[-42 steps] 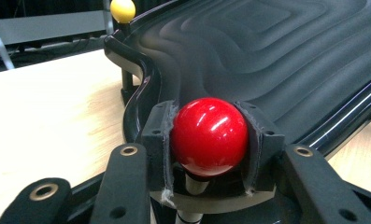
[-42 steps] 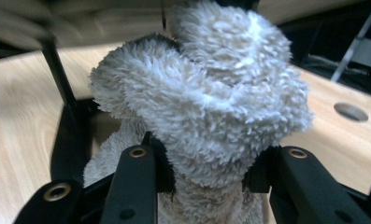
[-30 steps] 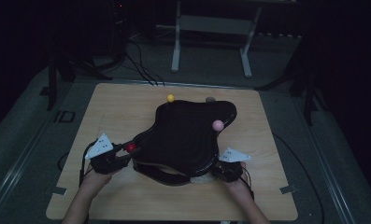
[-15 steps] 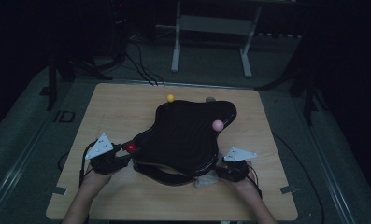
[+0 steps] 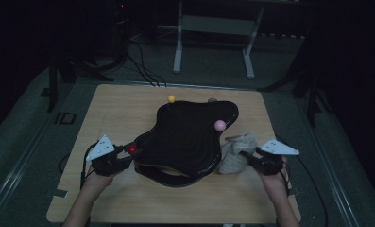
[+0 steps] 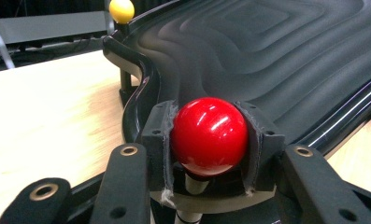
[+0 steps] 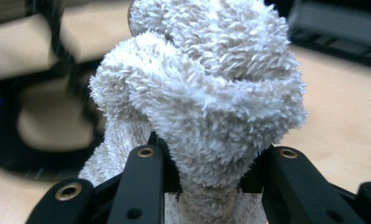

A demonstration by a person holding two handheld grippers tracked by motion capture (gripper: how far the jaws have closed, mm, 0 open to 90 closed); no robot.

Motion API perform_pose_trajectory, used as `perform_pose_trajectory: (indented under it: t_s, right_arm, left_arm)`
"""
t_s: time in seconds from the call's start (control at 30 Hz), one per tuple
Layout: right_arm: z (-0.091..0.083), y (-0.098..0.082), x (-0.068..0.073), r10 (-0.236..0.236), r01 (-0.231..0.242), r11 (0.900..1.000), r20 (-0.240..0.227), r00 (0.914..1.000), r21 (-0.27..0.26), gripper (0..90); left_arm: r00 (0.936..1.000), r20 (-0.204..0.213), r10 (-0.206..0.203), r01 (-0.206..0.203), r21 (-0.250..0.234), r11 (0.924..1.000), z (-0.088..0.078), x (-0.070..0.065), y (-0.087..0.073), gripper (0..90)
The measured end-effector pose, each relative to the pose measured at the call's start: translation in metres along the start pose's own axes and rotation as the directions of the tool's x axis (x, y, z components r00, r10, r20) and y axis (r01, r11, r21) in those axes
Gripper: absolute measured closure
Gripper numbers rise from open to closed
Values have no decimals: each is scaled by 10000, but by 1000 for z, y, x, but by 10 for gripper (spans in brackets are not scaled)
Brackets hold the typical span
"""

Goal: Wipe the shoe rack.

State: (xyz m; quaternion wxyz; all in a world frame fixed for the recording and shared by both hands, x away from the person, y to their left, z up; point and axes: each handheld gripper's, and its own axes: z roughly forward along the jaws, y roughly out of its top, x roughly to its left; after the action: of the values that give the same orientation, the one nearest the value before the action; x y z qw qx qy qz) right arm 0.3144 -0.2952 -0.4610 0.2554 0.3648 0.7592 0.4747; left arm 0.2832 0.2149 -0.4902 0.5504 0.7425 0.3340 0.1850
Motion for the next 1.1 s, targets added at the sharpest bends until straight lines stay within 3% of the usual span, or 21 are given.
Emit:
perform_pose_trajectory:
  t_s: [0.17, 0.27, 0.37, 0.47, 0.6, 0.7, 0.77, 0.87, 1.1]
  right_arm:
    - [-31, 56, -22, 78, 104, 9894, 1250, 9921, -1447, 681]
    - [-43, 91, -26, -34, 348, 9759, 1444, 9895, -2155, 678]
    - [-45, 119, -25, -78, 425, 9629, 1300, 9915, -2665, 673]
    - [-34, 135, -21, -176, 431, 9646, 998, 9949, -2600, 671]
    - [-3, 136, -13, -507, 559, 9866, 376, 9980, -1534, 669]
    - [19, 124, -5, -933, 943, 9942, 221, 9954, -509, 674]
    - [17, 117, -6, -593, 611, 9950, 248, 9979, -790, 678]
    - [16, 109, -10, -410, 438, 9957, 361, 9985, -812, 683]
    - [14, 105, -7, -596, 632, 9971, 811, 9949, -435, 688]
  left_arm:
    - [10000, 1, -20, 20, -13, 10000, 0, 0, 0, 597]
    - [10000, 28, -46, 46, -23, 10000, 0, 0, 0, 597]
    - [10000, 9, -59, 59, -34, 10000, 0, 0, 0, 597]
    - [10000, 11, 2, -2, 3, 10000, 0, 0, 0, 597]
    - [10000, 47, -11, 11, 8, 10000, 0, 1, 0, 597]
    - [10000, 42, -57, 57, -20, 10000, 0, 1, 0, 597]
    - [10000, 31, -9, 9, 14, 10000, 0, 1, 0, 598]
    - [10000, 26, -11, 11, 8, 10000, 0, 1, 0, 598]
    - [10000, -8, -1, 1, 38, 10000, 0, 0, 1, 598]
